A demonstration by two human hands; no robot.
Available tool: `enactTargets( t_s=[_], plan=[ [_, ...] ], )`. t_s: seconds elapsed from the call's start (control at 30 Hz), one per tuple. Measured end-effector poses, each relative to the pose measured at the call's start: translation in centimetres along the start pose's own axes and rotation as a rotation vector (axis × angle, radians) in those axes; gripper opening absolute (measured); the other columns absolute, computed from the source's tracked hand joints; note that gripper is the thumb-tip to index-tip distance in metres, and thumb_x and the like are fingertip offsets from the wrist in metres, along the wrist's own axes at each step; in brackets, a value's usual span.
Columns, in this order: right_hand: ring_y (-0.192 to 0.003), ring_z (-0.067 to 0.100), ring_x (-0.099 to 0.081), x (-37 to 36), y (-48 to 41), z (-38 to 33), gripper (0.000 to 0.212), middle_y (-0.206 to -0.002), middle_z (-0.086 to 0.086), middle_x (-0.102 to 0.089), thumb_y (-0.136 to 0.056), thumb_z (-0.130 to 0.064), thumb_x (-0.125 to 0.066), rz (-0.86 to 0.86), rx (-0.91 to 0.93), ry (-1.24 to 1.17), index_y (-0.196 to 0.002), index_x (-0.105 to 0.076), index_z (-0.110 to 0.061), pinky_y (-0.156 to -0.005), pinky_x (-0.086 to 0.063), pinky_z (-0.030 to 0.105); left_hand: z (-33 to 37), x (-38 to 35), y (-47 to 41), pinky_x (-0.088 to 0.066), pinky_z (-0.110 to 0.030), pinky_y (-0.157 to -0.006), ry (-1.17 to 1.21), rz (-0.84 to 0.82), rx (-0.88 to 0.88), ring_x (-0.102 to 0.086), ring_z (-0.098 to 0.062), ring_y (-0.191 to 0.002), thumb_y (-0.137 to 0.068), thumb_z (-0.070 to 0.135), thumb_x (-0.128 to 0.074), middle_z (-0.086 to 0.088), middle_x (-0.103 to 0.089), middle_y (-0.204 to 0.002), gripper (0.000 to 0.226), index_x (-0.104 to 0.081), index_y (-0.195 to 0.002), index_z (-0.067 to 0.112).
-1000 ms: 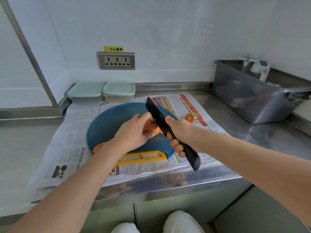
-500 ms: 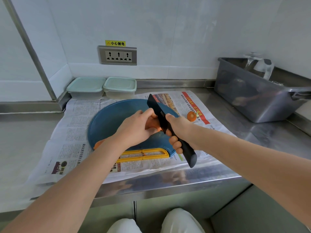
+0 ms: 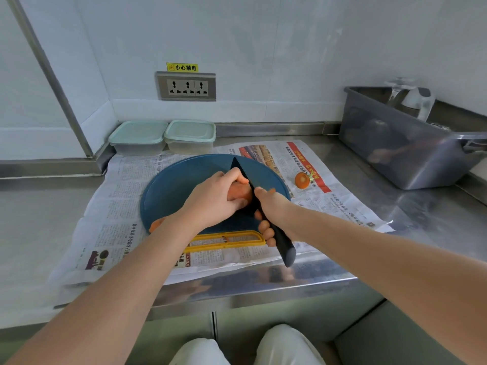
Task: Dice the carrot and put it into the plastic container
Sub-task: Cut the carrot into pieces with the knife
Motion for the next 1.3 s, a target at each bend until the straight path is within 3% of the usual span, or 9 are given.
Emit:
enactTargets(
  t_s=[0.33,0.5,0.8,1.3],
  plan=[
    [-0.034,0.015,-0.033,2.0,-0.7,0.2,0.054,-0.044,0.001,-0.04,-0.096,-0.057,-0.032,-0.027,0.063,0.038,-0.065,-0.043,-0.014,-0.038,-0.033,0.019,-0.4,0.2,0.0,-0.045,-0.032,-0.086,0.052,-0.033,0.04,-0.053,-0.019,-0.108,-0.086,0.038,-0.064,-0.001,-0.052,-0.121,0.038,-0.046,-0.118,0.034],
    [-0.034,0.014,-0.033,3.3,-0.4,-0.1,0.053,-0.045,0.002,-0.04,-0.097,-0.056,-0.034,-0.038,0.119,0.072,-0.066,-0.043,-0.013,-0.037,-0.032,0.019,-0.3,0.5,-0.1,-0.046,-0.034,-0.089,0.086,0.026,0.072,-0.053,-0.016,-0.113,-0.086,0.034,-0.065,0.002,-0.057,-0.124,0.034,-0.049,-0.116,0.031],
    [-0.034,0.012,-0.035,4.7,2.0,-0.8,0.05,-0.046,0.0,-0.042,-0.098,-0.052,-0.035,-0.121,0.206,0.019,-0.068,-0.045,-0.013,-0.035,-0.034,0.017,0.1,0.1,0.2,-0.05,-0.037,-0.084,0.061,0.044,0.09,-0.057,-0.015,-0.101,-0.083,0.04,-0.067,0.003,-0.06,-0.112,0.032,-0.046,-0.107,0.039],
    [-0.036,0.013,-0.035,4.4,3.1,-0.5,0.049,-0.048,0.001,-0.042,-0.098,-0.049,-0.034,-0.103,0.23,0.032,-0.067,-0.045,-0.013,-0.038,-0.035,0.018,0.9,0.2,0.5,-0.046,-0.031,-0.082,0.008,0.024,0.1,-0.054,-0.019,-0.106,-0.087,0.037,-0.065,0.0,-0.057,-0.119,0.032,-0.045,-0.112,0.034]
  ],
)
Point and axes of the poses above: each hand's wrist, its own y-axis away from the middle knuckle, its own x-axis out of the back of the hand, z = x × y, the point moved 2 cm from there along -y, towards the middle knuckle
